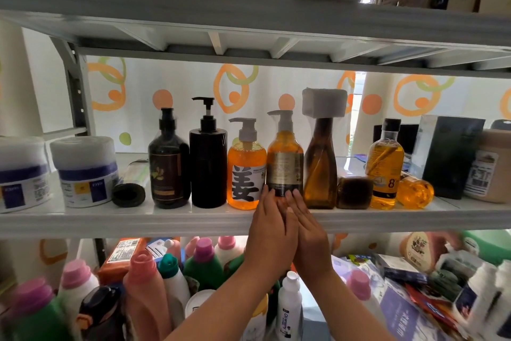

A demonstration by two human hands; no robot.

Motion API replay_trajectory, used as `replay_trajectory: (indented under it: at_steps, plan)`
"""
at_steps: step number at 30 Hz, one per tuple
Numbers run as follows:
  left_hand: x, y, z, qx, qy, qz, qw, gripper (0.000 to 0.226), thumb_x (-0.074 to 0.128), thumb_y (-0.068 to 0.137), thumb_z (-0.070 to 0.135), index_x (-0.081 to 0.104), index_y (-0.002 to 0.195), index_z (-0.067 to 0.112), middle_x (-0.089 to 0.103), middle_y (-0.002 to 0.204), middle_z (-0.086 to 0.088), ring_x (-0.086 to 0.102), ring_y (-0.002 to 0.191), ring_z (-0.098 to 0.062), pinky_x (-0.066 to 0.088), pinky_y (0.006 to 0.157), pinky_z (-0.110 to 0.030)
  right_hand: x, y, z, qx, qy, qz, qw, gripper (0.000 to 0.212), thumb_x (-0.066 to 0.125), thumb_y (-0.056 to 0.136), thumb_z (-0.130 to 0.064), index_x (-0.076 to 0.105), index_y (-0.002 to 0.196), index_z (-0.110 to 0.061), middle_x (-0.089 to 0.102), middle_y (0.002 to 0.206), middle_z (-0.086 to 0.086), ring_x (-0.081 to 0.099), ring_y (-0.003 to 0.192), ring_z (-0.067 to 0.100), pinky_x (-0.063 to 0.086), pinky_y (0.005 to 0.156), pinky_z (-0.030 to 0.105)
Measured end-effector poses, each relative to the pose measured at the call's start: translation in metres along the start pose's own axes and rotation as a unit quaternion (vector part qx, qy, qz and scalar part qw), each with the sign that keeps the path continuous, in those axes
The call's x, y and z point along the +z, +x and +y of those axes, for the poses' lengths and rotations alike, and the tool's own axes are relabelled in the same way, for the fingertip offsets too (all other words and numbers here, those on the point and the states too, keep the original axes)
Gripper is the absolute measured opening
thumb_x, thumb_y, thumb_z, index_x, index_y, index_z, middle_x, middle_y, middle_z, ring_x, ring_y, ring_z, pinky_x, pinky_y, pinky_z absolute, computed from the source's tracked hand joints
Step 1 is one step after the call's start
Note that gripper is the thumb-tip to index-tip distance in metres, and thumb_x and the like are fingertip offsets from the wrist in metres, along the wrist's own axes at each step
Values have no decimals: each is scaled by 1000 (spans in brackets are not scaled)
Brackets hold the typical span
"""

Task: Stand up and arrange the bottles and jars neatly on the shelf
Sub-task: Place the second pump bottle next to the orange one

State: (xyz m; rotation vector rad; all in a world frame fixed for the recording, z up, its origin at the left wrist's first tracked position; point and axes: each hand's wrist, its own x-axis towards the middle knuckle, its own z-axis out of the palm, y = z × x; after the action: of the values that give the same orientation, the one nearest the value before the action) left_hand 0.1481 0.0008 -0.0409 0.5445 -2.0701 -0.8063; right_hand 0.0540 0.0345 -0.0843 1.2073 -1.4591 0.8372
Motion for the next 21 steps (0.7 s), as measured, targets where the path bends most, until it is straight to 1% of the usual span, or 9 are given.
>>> replay_trajectory:
  at_steps: [2, 3, 7, 9, 12, 15, 17, 19, 21]
  plan:
    - [2, 1, 0, -1, 0, 1, 1000, 55, 31, 98, 39, 10, 148, 26, 22, 155, 3, 26, 140, -13, 25, 111, -25, 0, -1, 1, 10, 10, -12, 1000, 44, 35, 99, -36, 52, 122, -4, 53, 128, 10, 48, 122, 25, 26, 112, 22]
    - [3, 2, 0, -3, 5, -1, 1000, 56, 30, 98, 39, 10, 148, 26, 22, 156, 3, 25, 141, -13, 25, 112, -27, 0, -2, 1, 15, 12, -18, 1000, 45, 34, 99, -37, 51, 123, -4, 51, 128, 9, 48, 123, 24, 24, 112, 21]
    - [4, 2, 0, -8, 66, -11, 998, 57, 24, 99, 41, 4, 149, 23, 10, 159, 5, 12, 145, -12, 12, 111, -21, -1, -4, -1, 15, 10, -31, 999, 49, 30, 99, -40, 54, 122, -4, 48, 129, 6, 49, 122, 23, 37, 105, 25]
    - [3, 1, 0, -2, 74, -14, 997, 57, 23, 99, 40, 4, 150, 21, 6, 159, 5, 7, 146, -11, 6, 107, -18, -1, -4, -2, 24, 12, -37, 999, 50, 30, 98, -41, 54, 122, -4, 48, 129, 5, 48, 121, 21, 34, 105, 23]
    - [3, 0, -2, -2, 77, -31, 997, 59, 22, 100, 39, 1, 151, 19, 0, 160, 5, 1, 146, -9, 3, 107, -17, -2, -5, -5, 38, 9, -48, 998, 54, 29, 98, -42, 62, 117, -4, 51, 126, 4, 51, 118, 20, 41, 97, 27]
    - [4, -1, -3, -16, 80, -42, 996, 60, 21, 99, 43, -2, 150, 21, -2, 159, 6, 0, 146, -10, 5, 112, -22, -8, -2, -6, 42, 26, -61, 997, 51, 34, 97, -41, 64, 113, -3, 59, 121, 8, 59, 111, 22, 49, 89, 31]
    - [4, -1, -2, -29, 60, -45, 997, 62, 21, 97, 48, 0, 150, 23, 2, 160, 5, 4, 146, -12, 11, 116, -29, -15, 6, -8, 49, 39, -62, 996, 52, 34, 96, -41, 66, 109, -2, 66, 114, 12, 66, 101, 23, 54, 81, 28]
    - [3, -2, 0, -36, 30, -41, 998, 64, 20, 95, 52, 3, 150, 24, 8, 159, 4, 10, 146, -14, 17, 117, -34, -25, 19, -9, 92, 70, -37, 993, 52, 34, 98, -39, 67, 106, 0, 71, 103, 14, 71, 86, 22, 55, 74, 24]
    - [3, -3, 1, -31, 14, -35, 999, 63, 18, 94, 52, 5, 150, 26, 11, 159, 3, 12, 145, -15, 20, 117, -35, -34, 40, -10, 172, 111, 6, 979, 33, 48, 94, -24, 66, 107, 0, 72, 99, 14, 71, 84, 23, 57, 75, 30]
